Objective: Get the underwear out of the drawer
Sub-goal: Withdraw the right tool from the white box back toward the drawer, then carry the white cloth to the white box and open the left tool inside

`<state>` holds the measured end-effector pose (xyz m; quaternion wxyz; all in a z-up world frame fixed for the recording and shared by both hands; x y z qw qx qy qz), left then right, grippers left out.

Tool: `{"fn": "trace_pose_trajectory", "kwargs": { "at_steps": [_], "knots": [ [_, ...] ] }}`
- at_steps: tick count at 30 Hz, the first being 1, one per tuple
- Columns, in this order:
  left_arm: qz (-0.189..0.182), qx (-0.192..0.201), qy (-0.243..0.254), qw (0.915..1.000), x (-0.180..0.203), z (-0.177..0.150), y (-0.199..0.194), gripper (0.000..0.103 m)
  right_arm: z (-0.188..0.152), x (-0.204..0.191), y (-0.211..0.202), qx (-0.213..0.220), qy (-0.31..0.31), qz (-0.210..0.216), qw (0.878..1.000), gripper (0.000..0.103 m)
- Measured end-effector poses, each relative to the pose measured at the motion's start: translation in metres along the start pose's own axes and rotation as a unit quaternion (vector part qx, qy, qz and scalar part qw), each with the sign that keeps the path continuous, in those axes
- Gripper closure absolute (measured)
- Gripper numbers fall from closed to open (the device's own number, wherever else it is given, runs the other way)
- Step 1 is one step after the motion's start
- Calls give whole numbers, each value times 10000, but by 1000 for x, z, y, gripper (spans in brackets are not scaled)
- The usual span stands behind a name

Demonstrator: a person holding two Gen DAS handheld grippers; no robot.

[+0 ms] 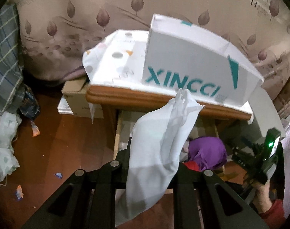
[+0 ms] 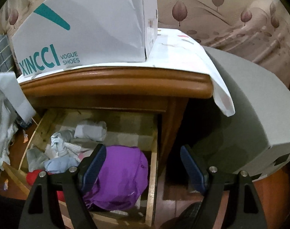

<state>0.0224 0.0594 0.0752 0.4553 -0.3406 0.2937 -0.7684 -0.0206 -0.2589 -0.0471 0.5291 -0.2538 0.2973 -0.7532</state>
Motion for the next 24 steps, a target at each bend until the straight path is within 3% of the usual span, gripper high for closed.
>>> {"fn": "trace_pose_trajectory", "kwargs": {
  "at_steps": [8, 15, 20, 24],
  "knots": [
    [143, 574, 127, 9982, 9, 58, -68, 88, -3, 12, 3, -210, 285, 107, 9993, 21],
    [260, 1153, 510, 9917, 40, 130, -122, 88, -4, 11, 2, -268, 308, 224, 9989, 21],
    [230, 1374, 829, 9868, 76, 179, -125, 88, -1, 10, -2, -188, 289, 236, 9991, 21],
    [254, 1264, 964, 9870, 97, 207, -100, 88, 0, 12, -3, -199, 364, 292, 9987, 21]
  ]
}}
Point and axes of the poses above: each gripper's, at about its wrist camera, not at the fingertips, and y roughly the way its jaws point, x to its right, z to its top, the point moved 5 cm from there along y, roughly the way its jaws point, and after that the axes turned 9 degrees about -z, right-handed, at the moved point
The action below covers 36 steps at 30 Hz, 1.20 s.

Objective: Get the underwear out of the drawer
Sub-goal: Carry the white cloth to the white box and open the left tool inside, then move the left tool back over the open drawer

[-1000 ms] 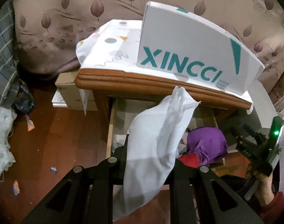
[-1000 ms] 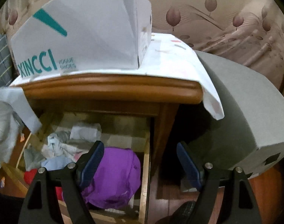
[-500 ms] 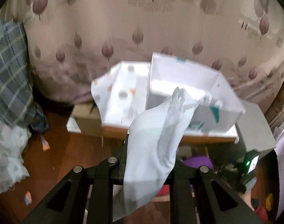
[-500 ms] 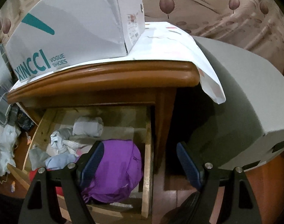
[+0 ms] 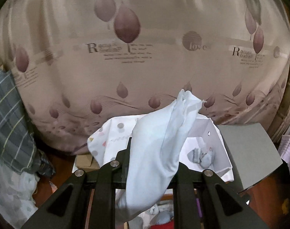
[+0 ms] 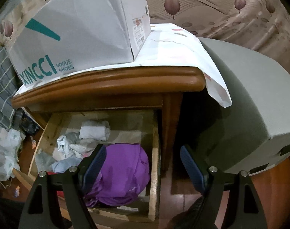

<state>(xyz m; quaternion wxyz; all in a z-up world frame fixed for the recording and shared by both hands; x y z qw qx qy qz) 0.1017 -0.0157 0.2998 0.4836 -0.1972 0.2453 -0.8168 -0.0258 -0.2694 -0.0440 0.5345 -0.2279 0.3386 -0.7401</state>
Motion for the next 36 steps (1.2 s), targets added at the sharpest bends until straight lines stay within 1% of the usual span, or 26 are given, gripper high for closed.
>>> {"fn": "trace_pose_trajectory", "kwargs": {
  "at_steps": [2, 3, 5, 6, 12, 17, 19, 22, 24, 25, 26, 30, 32, 33, 35, 36],
  "knots": [
    [-30, -95, -29, 9999, 6, 6, 21, 88, 1, 3, -2, 30, 73, 14, 10000, 21],
    [-41, -209, -50, 9998, 10, 8, 37, 88, 2, 5, -3, 41, 115, 25, 9999, 21],
    [-78, -360, -115, 9993, 14, 7, 58, 88, 4, 8, -3, 40, 176, 22, 9998, 21],
    [-103, -513, -126, 9986, 16, 4, 74, 88, 4, 10, -3, 40, 206, 21, 9998, 21],
    [-51, -1196, -219, 9926, 17, -21, 144, 88, 6, 17, -5, 42, 281, -32, 9996, 21],
    [136, -1583, -380, 9866, 4, -44, 182, 88, 7, 21, -6, 21, 382, 31, 9993, 21],
    [126, -1673, -486, 9846, -2, -52, 190, 87, 7, 21, -5, -16, 398, 50, 9992, 21],
    [185, -1775, -513, 9826, -7, -62, 199, 83, 7, 20, -5, -27, 413, 89, 9991, 21],
    [170, -1816, -506, 9819, -9, -67, 201, 78, 7, 20, -5, -22, 408, 92, 9991, 21],
    [177, -1814, -502, 9820, -9, -68, 202, 72, 7, 20, -5, -23, 411, 98, 9991, 21],
    [164, -1807, -512, 9821, -10, -70, 202, 69, 7, 19, -5, -26, 408, 97, 9991, 21],
    [58, -1757, -436, 9835, -7, -73, 198, 62, 6, 18, -3, -59, 382, 90, 9992, 21],
    [17, -1733, -365, 9842, -5, -74, 196, 55, 5, 17, -3, -54, 359, 82, 9993, 21],
    [-7, -1722, -339, 9845, -3, -75, 194, 54, 5, 17, -3, -58, 350, 79, 9993, 21],
    [-114, -1667, -288, 9855, 1, -76, 187, 46, 5, 17, -3, -61, 365, 86, 9993, 21],
    [-148, -1616, -259, 9864, 3, -75, 182, 44, 6, 18, -3, -50, 371, 94, 9993, 21]
  ]
}}
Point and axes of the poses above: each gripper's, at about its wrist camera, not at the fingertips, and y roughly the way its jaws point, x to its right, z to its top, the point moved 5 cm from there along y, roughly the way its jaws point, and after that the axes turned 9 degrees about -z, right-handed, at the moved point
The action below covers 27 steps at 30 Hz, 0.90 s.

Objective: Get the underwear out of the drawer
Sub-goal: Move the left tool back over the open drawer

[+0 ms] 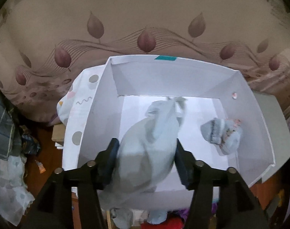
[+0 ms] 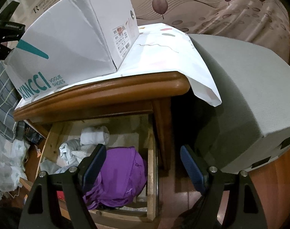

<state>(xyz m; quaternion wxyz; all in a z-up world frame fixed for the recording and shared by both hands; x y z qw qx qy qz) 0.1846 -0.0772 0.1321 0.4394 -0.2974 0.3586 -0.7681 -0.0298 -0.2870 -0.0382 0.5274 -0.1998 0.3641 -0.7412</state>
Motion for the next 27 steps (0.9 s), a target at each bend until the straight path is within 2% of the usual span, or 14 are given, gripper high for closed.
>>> {"fn": "trace_pose_trajectory", "kwargs": {
  "at_steps": [5, 8, 10, 14, 19, 21, 23, 27],
  "knots": [
    [-83, 280, 196, 9994, 7, -7, -35, 43, 0, 2, 0, 1, 25, -9, 10000, 21],
    [-208, 447, 290, 9984, 9, -14, -61, 35, 0, 3, 0, -13, 57, 8, 10000, 21],
    [-185, 548, 415, 9975, 11, -22, -78, 34, 0, 3, -1, 0, 54, 15, 10000, 21],
    [-323, 470, 683, 9960, 18, -48, -100, 29, 0, 2, -1, 4, 43, -4, 10000, 21],
    [-697, -39, 1080, 9917, 26, -101, -94, 23, 1, 7, -2, 23, 130, -43, 9999, 21],
    [-868, -428, 1065, 9896, 26, -125, -76, 23, 1, 8, -2, 16, 168, -43, 9998, 21],
    [-904, -639, 996, 9888, 22, -141, -59, 23, 1, 9, -2, 15, 190, -65, 9998, 21],
    [-996, -1394, 608, 9833, 9, -181, -1, 23, 1, 10, -3, 21, 187, -107, 9998, 21]
  ]
}}
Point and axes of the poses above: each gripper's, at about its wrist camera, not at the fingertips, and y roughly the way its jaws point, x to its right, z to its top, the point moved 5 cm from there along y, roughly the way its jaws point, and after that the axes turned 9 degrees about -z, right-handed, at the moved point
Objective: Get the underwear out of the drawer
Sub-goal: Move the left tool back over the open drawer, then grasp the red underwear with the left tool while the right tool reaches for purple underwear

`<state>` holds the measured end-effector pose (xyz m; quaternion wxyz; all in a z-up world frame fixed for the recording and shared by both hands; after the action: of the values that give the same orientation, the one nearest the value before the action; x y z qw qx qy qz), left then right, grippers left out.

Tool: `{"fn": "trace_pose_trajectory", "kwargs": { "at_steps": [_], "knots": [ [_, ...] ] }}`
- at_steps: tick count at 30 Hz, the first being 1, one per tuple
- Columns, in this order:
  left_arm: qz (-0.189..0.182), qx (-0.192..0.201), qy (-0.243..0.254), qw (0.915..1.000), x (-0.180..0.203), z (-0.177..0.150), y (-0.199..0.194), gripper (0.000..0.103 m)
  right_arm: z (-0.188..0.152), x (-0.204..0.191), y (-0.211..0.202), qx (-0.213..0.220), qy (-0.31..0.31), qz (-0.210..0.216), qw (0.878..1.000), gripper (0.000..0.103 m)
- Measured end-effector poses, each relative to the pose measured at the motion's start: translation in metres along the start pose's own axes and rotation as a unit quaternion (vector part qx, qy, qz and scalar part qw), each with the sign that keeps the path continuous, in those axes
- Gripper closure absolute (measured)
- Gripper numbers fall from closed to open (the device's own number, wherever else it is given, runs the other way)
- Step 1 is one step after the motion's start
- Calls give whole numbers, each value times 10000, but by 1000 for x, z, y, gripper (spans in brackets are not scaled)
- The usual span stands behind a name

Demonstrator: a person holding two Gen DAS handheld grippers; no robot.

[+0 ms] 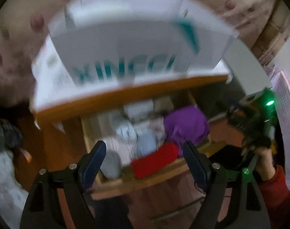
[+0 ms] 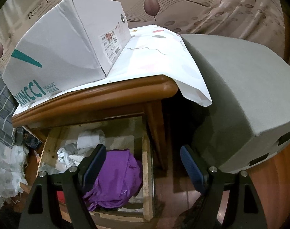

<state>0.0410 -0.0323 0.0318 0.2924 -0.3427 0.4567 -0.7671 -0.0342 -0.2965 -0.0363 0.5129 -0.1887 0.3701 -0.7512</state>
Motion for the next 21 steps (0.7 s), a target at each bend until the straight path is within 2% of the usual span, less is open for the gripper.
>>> {"fn": "trace_pose_trajectory", "kwargs": {
  "at_steps": [5, 9, 12, 17, 21],
  "knots": [
    [-213, -669, -396, 9968, -20, -21, 63, 24, 0, 0, 1, -29, 6, 3, 10000, 21],
    [-361, -1046, -598, 9921, -28, -36, 97, 25, 1, 0, 2, -34, 1, 4, 10000, 21],
    [-550, -1262, -743, 9877, -31, -40, 116, 25, 1, 0, 3, -17, -13, -8, 10000, 21],
    [-660, -1745, -835, 9789, -33, -46, 147, 24, 0, -1, 4, -36, -27, 5, 10000, 21],
    [-807, -1839, -773, 9766, -26, -49, 157, 20, 1, -2, 4, -23, -28, 0, 10000, 21]
  ]
}}
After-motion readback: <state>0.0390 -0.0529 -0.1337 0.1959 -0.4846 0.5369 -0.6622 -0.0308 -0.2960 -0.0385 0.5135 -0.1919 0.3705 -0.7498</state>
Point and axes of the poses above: each gripper's, at about its wrist camera, not at the fingertips, and y roughly the way its jaws point, x to its right, z to its top, the point moved 5 cm from there along y, roughly the way its jaws point, and after that the axes turned 9 degrees about -z, right-handed, at the moved point
